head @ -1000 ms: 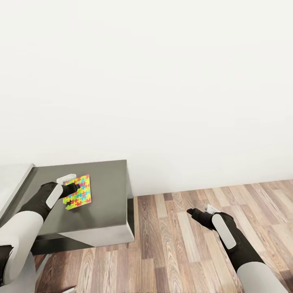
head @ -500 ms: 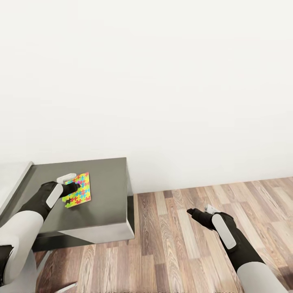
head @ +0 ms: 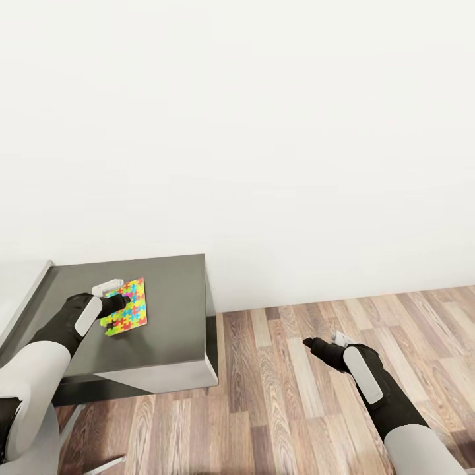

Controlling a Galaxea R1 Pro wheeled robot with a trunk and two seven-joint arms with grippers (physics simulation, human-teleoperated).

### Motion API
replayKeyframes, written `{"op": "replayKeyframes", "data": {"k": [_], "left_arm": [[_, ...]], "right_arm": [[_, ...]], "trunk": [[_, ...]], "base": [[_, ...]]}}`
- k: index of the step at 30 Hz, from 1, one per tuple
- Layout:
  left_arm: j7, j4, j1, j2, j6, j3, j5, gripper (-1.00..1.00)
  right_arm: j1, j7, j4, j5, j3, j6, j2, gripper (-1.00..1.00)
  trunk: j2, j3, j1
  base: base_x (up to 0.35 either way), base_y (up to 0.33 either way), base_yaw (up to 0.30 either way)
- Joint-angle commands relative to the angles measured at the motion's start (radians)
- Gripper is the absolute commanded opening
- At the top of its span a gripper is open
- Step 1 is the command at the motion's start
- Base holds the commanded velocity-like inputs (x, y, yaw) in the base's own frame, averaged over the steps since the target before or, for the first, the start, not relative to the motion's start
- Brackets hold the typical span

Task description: Put all the toys in the child's room - the three board games (two on the bed and one on the table), the two jigsaw puzzles on the table, and the tennis ball on the table - inside the toy box on the table in the child's room.

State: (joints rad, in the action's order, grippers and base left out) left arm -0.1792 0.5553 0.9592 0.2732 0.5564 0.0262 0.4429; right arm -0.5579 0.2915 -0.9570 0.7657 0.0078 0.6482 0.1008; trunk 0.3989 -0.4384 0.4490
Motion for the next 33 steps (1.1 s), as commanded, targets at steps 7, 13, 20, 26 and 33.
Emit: {"op": "replayKeyframes", "data": {"k": [7, 13, 20, 26, 33], "left_arm": [[-0.006, -0.021, 0.0, 0.0, 0.005, 0.001, 0.005, 1.0], [-0.006, -0.021, 0.0, 0.0, 0.005, 0.001, 0.005, 1.0], [-0.005, -0.021, 0.0, 0.0, 0.005, 0.001, 0.005, 1.0], [-0.005, -0.021, 0.0, 0.0, 0.005, 0.001, 0.005, 1.0], [-0.005, -0.021, 0.0, 0.0, 0.005, 0.001, 0.005, 1.0]], "right_arm": [[0.0, 0.009, -0.001, 0.01, 0.001, 0.003, 0.0, 1.0], [0.0, 0.009, 0.0, 0.01, 0.0, 0.003, 0.0, 1.0], [0.0, 0.009, -0.002, 0.01, 0.001, 0.003, 0.0, 1.0], [0.0, 0.009, -0.002, 0.01, 0.001, 0.002, 0.0, 1.0], [0.0, 0.009, -0.002, 0.01, 0.001, 0.002, 0.0, 1.0]], "trunk": [[0.001, -0.009, 0.001], [0.001, -0.017, 0.001], [0.001, -0.018, 0.001], [0.001, -0.018, 0.001], [0.001, -0.018, 0.001]], "base": [[0.0, 0.0, 0.0], [0.0, 0.0, 0.0], [0.0, -0.039, 0.0], [0.0, -0.144, 0.0], [0.0, -0.022, 0.0]]}}
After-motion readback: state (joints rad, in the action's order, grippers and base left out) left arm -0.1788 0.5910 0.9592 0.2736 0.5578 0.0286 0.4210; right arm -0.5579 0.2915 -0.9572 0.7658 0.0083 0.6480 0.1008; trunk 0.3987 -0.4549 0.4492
